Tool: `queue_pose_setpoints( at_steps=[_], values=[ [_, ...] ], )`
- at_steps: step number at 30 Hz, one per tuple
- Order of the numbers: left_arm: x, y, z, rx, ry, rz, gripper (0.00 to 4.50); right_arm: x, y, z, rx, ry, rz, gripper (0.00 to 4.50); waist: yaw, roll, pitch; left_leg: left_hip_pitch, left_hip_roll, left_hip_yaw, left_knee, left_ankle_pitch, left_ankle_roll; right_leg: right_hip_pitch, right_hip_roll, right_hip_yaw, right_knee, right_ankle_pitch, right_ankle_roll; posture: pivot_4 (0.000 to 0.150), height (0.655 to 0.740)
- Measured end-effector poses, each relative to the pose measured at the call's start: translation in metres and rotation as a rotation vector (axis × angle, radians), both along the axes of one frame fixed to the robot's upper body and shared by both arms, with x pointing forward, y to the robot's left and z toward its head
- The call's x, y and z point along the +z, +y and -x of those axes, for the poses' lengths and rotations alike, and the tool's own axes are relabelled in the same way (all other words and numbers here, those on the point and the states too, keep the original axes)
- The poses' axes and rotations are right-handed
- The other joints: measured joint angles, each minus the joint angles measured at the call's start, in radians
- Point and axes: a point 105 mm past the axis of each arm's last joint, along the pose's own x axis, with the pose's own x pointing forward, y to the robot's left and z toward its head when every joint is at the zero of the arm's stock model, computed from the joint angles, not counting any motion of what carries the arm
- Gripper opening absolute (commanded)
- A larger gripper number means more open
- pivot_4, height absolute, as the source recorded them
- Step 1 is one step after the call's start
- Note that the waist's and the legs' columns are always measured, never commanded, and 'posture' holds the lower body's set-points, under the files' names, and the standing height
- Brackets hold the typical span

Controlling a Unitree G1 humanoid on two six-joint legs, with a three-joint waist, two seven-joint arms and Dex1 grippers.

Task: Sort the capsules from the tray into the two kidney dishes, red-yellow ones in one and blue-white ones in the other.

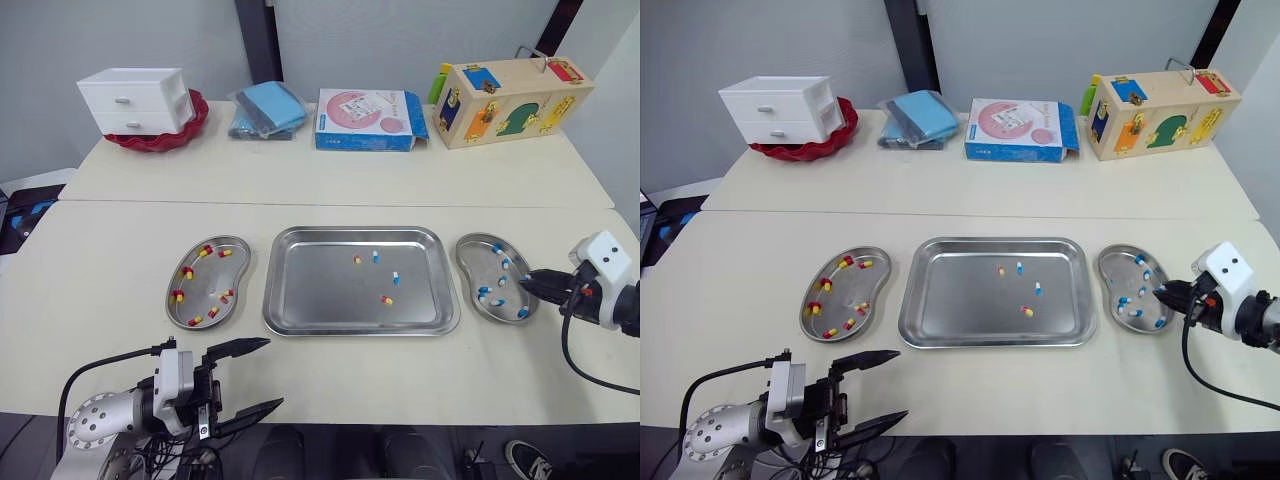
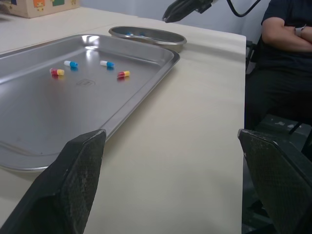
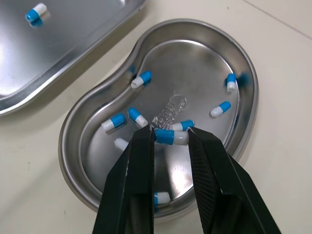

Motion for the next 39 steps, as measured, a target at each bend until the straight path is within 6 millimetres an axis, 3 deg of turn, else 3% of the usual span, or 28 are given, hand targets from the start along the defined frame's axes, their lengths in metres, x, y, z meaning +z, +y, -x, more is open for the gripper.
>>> queue_pose_setpoints(
  at_steps=[3, 11, 16, 21, 28, 36, 39],
  values=[
    [-0.001, 0.001, 0.001, 0.002, 0.004, -0.001, 4.50, -0.002, 0.000, 0.000, 0.005, 0.003, -0.001, 2.08, 0.000, 0.000, 0.000, 0.000, 0.000, 0.000, 0.000, 0.000, 0.000, 0.000, 0.000, 0.000, 0.000, 0.000, 0.000, 0.150, 0.7400],
    [0.000, 0.002, 0.001, 0.007, 0.003, -0.003, 4.50, -0.001, -0.001, 0.004, 0.016, 0.013, -0.012, 4.47, 0.000, 0.000, 0.000, 0.000, 0.000, 0.000, 0.000, 0.000, 0.000, 0.000, 0.000, 0.000, 0.000, 0.000, 0.000, 0.150, 0.7400],
    [0.000, 0.004, 0.001, 0.023, 0.005, -0.004, 4.50, 0.015, -0.027, 0.022, -0.001, 0.011, -0.034, 4.47, 0.008, 0.000, 0.000, 0.001, -0.001, 0.000, 0.000, 0.000, 0.000, 0.001, 0.000, 0.000, 0.000, 0.000, 0.000, 0.150, 0.7400],
    [-0.002, 0.005, 0.003, 0.041, 0.016, -0.005, 4.50, 0.028, -0.068, 0.034, -0.078, 0.002, -0.026, 4.47, 0.007, 0.000, 0.000, 0.004, 0.000, 0.001, 0.000, 0.000, 0.000, 0.004, 0.000, 0.000, -0.001, 0.000, 0.000, 0.150, 0.7400],
    [0.000, 0.009, 0.004, 0.075, 0.009, -0.012, 4.50, 0.026, -0.110, 0.044, -0.176, 0.010, 0.000, 4.47, -0.004, 0.000, 0.000, 0.005, -0.001, 0.001, 0.000, 0.000, 0.000, 0.005, 0.000, 0.002, -0.001, 0.000, 0.000, 0.150, 0.7400],
    [0.000, 0.013, 0.005, 0.112, 0.013, -0.016, 4.50, 0.024, -0.112, 0.043, -0.156, 0.010, 0.012, 4.47, -0.007, 0.000, 0.000, 0.007, -0.001, 0.002, -0.001, 0.000, 0.000, 0.006, 0.000, 0.003, -0.001, 0.000, 0.000, 0.150, 0.7400],
    [0.002, 0.016, 0.000, 0.148, 0.020, -0.024, 4.50, 0.022, -0.103, 0.046, -0.120, 0.008, 0.002, 4.47, -0.006, 0.000, 0.000, 0.006, 0.000, 0.002, -0.001, 0.000, 0.000, 0.006, 0.000, 0.002, -0.001, 0.000, 0.000, 0.150, 0.7400]
  ],
)
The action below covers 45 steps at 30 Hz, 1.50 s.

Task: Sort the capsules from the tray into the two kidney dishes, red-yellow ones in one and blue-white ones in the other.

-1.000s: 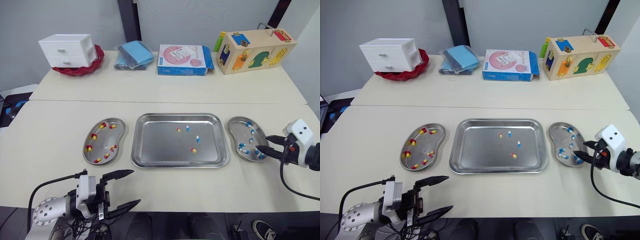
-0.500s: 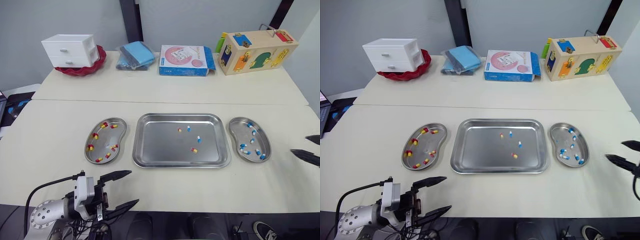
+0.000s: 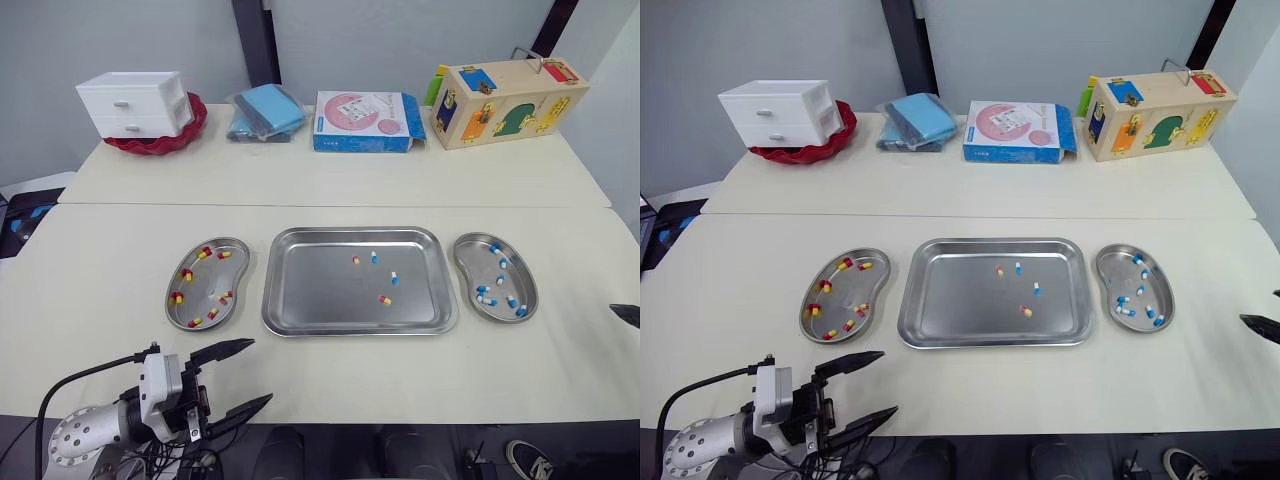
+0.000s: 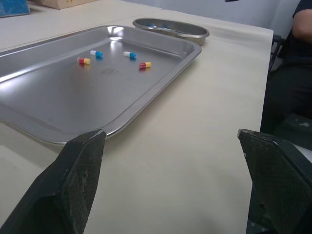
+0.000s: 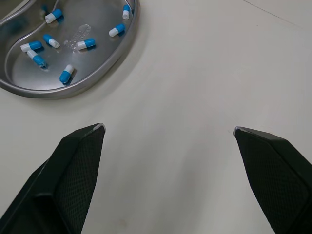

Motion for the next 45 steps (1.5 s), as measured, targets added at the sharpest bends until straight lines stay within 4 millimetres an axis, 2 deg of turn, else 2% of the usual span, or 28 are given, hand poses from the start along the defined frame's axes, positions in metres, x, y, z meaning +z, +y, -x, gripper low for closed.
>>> queue_pose_setpoints(
  at_steps=[3, 6, 12, 16, 17, 21, 25, 28, 30, 35, 40, 45],
  values=[
    [0.009, 0.011, -0.010, 0.052, -0.004, -0.042, 4.50, -0.007, 0.027, 0.011, 0.091, -0.010, -0.068, 4.47, 0.006, 0.000, 0.000, -0.001, 0.001, -0.001, 0.000, 0.000, 0.000, 0.000, 0.000, -0.001, 0.000, 0.000, 0.000, 0.150, 0.7400],
    [0.021, 0.020, -0.015, 0.086, 0.009, -0.077, 4.50, -0.018, 0.062, 0.032, 0.190, 0.018, -0.143, 4.47, 0.012, 0.000, 0.000, -0.002, 0.000, 0.000, 0.000, 0.000, 0.000, 0.000, 0.000, -0.001, -0.001, 0.000, 0.001, 0.150, 0.7400],
    [0.038, 0.024, -0.021, 0.065, 0.067, -0.137, 4.50, -0.026, 0.131, 0.067, 0.350, 0.025, -0.228, 4.47, 0.018, 0.000, 0.000, 0.000, 0.001, -0.001, 0.000, 0.000, 0.000, 0.001, 0.000, -0.002, -0.001, 0.000, 0.001, 0.150, 0.7400],
    [0.057, 0.021, -0.044, 0.010, 0.018, -0.182, 4.50, -0.031, 0.172, 0.074, 0.415, -0.030, -0.290, 4.47, 0.022, 0.000, 0.000, 0.000, 0.001, 0.000, 0.001, 0.000, -0.001, 0.001, 0.000, -0.002, -0.001, -0.001, 0.001, 0.150, 0.7400],
    [0.062, 0.015, -0.054, -0.020, 0.000, -0.183, 4.50, -0.033, 0.185, 0.075, 0.415, -0.053, -0.320, 4.47, 0.026, 0.000, -0.001, -0.001, 0.001, -0.001, 0.000, 0.000, -0.001, 0.001, 0.000, -0.002, -0.001, -0.001, 0.001, 0.150, 0.7400],
    [0.071, -0.002, -0.075, -0.100, -0.016, -0.214, 4.50, -0.041, 0.215, 0.088, 0.435, -0.046, -0.368, 4.47, 0.028, 0.000, -0.001, -0.002, 0.001, -0.002, -0.001, 0.000, -0.001, 0.000, 0.001, -0.004, -0.001, 0.000, 0.000, 0.150, 0.7400],
    [0.078, -0.021, -0.105, -0.174, -0.044, -0.291, 4.50, -0.049, 0.229, 0.088, 0.382, -0.093, -0.389, 4.47, 0.025, -0.001, -0.001, -0.002, 0.001, -0.001, 0.000, 0.000, -0.001, 0.000, 0.001, -0.003, 0.000, 0.000, 0.000, 0.150, 0.7400],
    [0.085, -0.057, -0.140, -0.224, -0.088, -0.280, 4.50, -0.053, 0.234, 0.081, 0.324, -0.180, -0.380, 4.47, 0.032, -0.002, -0.001, -0.002, 0.000, -0.003, 0.002, 0.000, -0.001, 0.000, 0.001, -0.005, 0.000, 0.000, 0.001, 0.150, 0.7400],
    [0.079, -0.075, -0.148, -0.276, -0.089, -0.306, 4.50, -0.051, 0.234, 0.077, 0.297, -0.233, -0.363, 4.47, 0.024, -0.002, -0.002, -0.003, 0.000, -0.002, 0.001, 0.000, -0.001, 0.000, 0.001, -0.004, 0.000, 0.000, 0.001, 0.150, 0.7400],
    [0.063, -0.110, -0.167, -0.325, -0.093, -0.348, 4.50, -0.063, 0.220, 0.072, 0.196, -0.270, -0.323, 4.47, 0.014, -0.002, -0.001, -0.003, 0.001, -0.002, 0.000, 0.000, -0.001, -0.001, 0.001, -0.005, 0.000, -0.001, -0.001, 0.150, 0.7400],
    [0.043, -0.119, -0.177, -0.322, -0.086, -0.400, 4.50, -0.067, 0.226, 0.074, 0.167, -0.273, -0.324, 4.47, 0.014, -0.002, -0.001, -0.004, 0.000, -0.002, 0.001, 0.000, -0.001, -0.001, 0.001, -0.005, 0.001, -0.001, -0.001, 0.150, 0.7400],
    [0.036, -0.129, -0.187, -0.298, -0.107, -0.444, 4.50, -0.063, 0.232, 0.072, 0.152, -0.295, -0.326, 4.47, 0.023, -0.002, -0.002, -0.004, 0.000, -0.002, 0.001, 0.000, -0.001, -0.001, 0.001, -0.005, 0.001, -0.001, 0.000, 0.150, 0.7400]
  ],
)
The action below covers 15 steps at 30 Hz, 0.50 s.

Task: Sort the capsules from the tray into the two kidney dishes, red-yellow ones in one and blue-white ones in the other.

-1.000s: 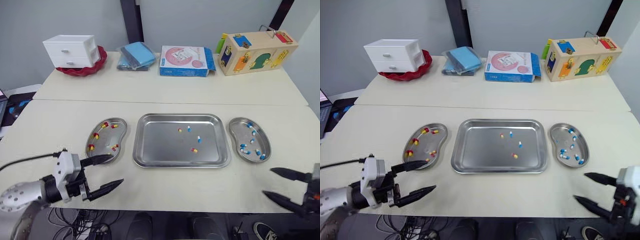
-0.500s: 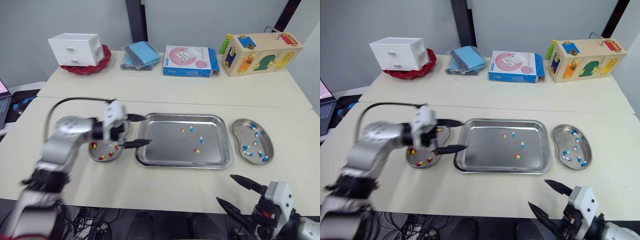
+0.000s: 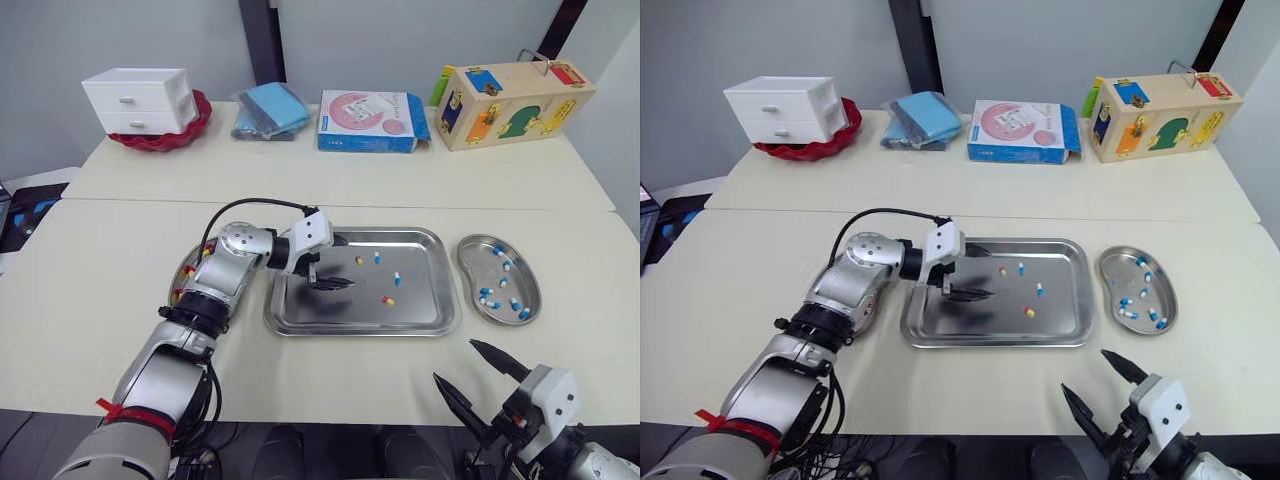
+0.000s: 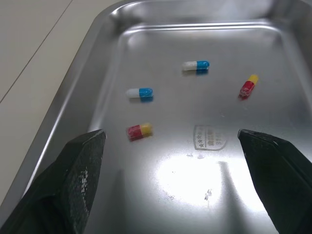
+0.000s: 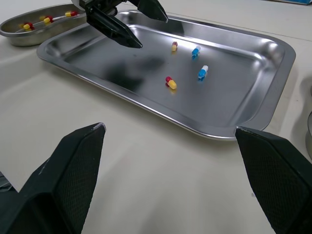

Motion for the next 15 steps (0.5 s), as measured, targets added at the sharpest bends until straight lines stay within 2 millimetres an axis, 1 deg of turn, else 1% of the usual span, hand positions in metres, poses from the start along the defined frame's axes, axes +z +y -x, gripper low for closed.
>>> queue_pose_setpoints(
  at_steps=[4, 9, 10, 11, 15],
  values=[
    [-0.005, -0.010, -0.002, 0.008, 0.007, 0.003, 4.50, 0.000, 0.005, 0.000, -0.009, 0.007, -0.002, 4.47, 0.001, 0.000, 0.000, 0.000, 0.000, 0.000, 0.000, 0.000, 0.000, 0.000, 0.000, 0.000, 0.000, 0.000, 0.000, 0.150, 0.7400],
    [-0.014, -0.015, -0.007, 0.048, 0.021, -0.006, 4.50, 0.000, 0.008, 0.000, -0.019, 0.019, -0.004, 4.47, 0.001, 0.000, 0.000, 0.000, 0.000, 0.000, 0.000, 0.000, 0.000, 0.000, 0.000, 0.000, 0.000, 0.000, 0.000, 0.150, 0.7400],
    [-0.015, -0.015, -0.008, 0.058, 0.024, -0.010, 4.12, 0.000, 0.008, 0.000, -0.025, 0.021, -0.003, 4.50, 0.001, 0.000, 0.000, 0.000, 0.000, 0.000, 0.000, 0.000, 0.000, 0.000, 0.000, 0.000, 0.000, 0.000, 0.000, 0.150, 0.7400],
    [-0.016, -0.016, -0.010, 0.069, 0.025, -0.011, 3.91, -0.001, 0.008, 0.000, -0.026, 0.027, -0.002, 4.50, 0.001, 0.000, 0.000, 0.000, 0.000, 0.000, 0.000, 0.000, 0.000, 0.000, 0.000, 0.000, 0.000, 0.000, 0.000, 0.150, 0.7400],
    [-0.012, -0.019, -0.017, 0.098, 0.017, -0.018, 2.63, -0.001, 0.011, 0.000, -0.017, 0.041, -0.002, 4.50, 0.001, 0.000, 0.000, 0.000, 0.000, 0.000, 0.000, 0.000, 0.000, 0.000, 0.000, 0.000, 0.000, 0.000, 0.000, 0.150, 0.7400]
  ],
)
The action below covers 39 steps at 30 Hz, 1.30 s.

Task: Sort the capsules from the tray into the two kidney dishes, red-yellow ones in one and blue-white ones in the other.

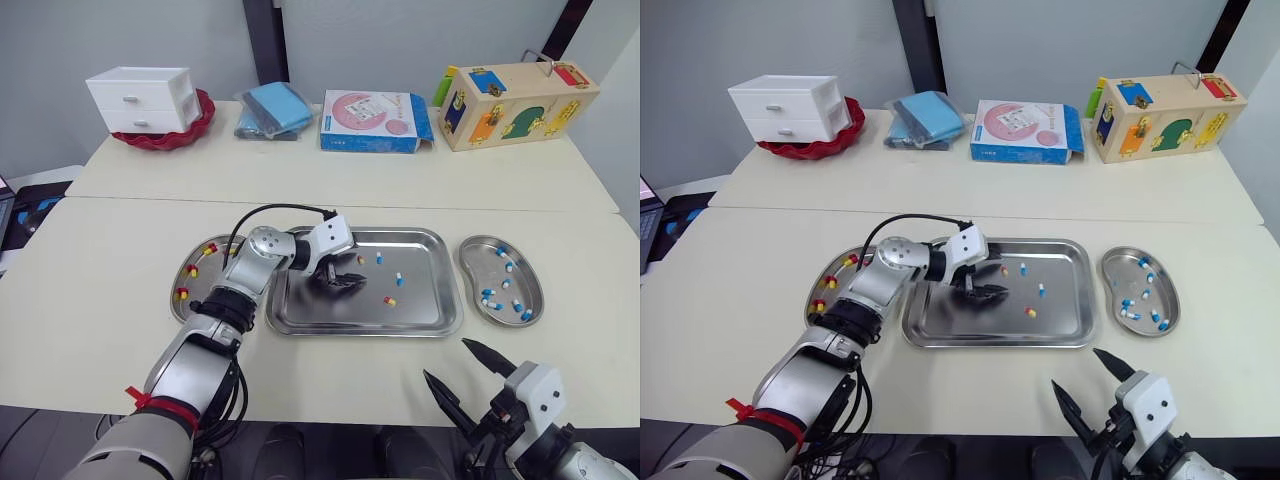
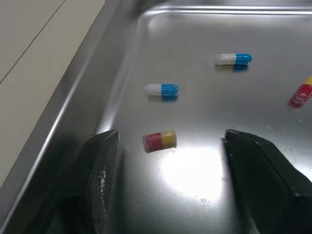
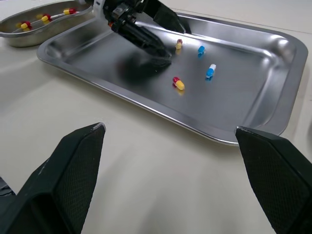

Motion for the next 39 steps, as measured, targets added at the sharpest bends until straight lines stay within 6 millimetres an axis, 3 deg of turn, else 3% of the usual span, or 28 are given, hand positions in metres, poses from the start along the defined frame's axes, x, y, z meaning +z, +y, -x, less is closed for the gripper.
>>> queue_pose_setpoints(
  at_steps=[18, 21, 25, 38, 39],
  values=[
    [-0.0046, -0.0055, 0.0001, -0.002, -0.002, -0.026, 2.63, -0.0015, 0.0043, 0.0006, 0.000, 0.011, -0.010, 4.50, 0.000, 0.000, 0.000, 0.000, 0.000, 0.000, 0.000, 0.000, 0.000, 0.001, 0.000, 0.000, 0.000, 0.000, 0.000, 0.150, 0.7400],
    [-0.0048, -0.0058, 0.0002, -0.002, -0.003, -0.026, 2.06, -0.0020, 0.0047, 0.0008, 0.002, 0.012, -0.012, 4.50, 0.000, 0.000, -0.001, 0.000, 0.000, 0.000, 0.000, 0.000, 0.000, 0.001, 0.000, 0.000, 0.000, 0.000, 0.000, 0.150, 0.7400],
    [-0.0053, -0.0054, -0.0004, 0.002, -0.007, -0.033, 0.89, -0.0033, 0.0044, 0.0010, 0.001, 0.016, -0.012, 4.50, 0.000, 0.000, -0.001, 0.000, 0.000, 0.000, 0.000, 0.000, 0.000, 0.001, 0.000, 0.000, 0.000, 0.000, 0.000, 0.150, 0.7400],
    [-0.0057, -0.0049, -0.0008, 0.005, -0.011, -0.041, 0.89, -0.0061, 0.0038, 0.0023, 0.001, 0.020, -0.014, 4.50, 0.000, 0.000, -0.001, 0.001, 0.000, 0.000, 0.000, 0.000, 0.000, 0.001, 0.000, 0.000, 0.001, 0.000, 0.000, 0.150, 0.7400],
    [-0.0057, -0.0049, -0.0008, 0.005, -0.011, -0.041, 0.73, -0.0061, 0.0038, 0.0023, 0.001, 0.020, -0.014, 4.50, 0.000, 0.000, -0.001, 0.001, 0.000, 0.000, 0.000, 0.000, 0.000, 0.001, 0.000, 0.000, 0.001, 0.000, 0.000, 0.150, 0.7400]
  ],
)
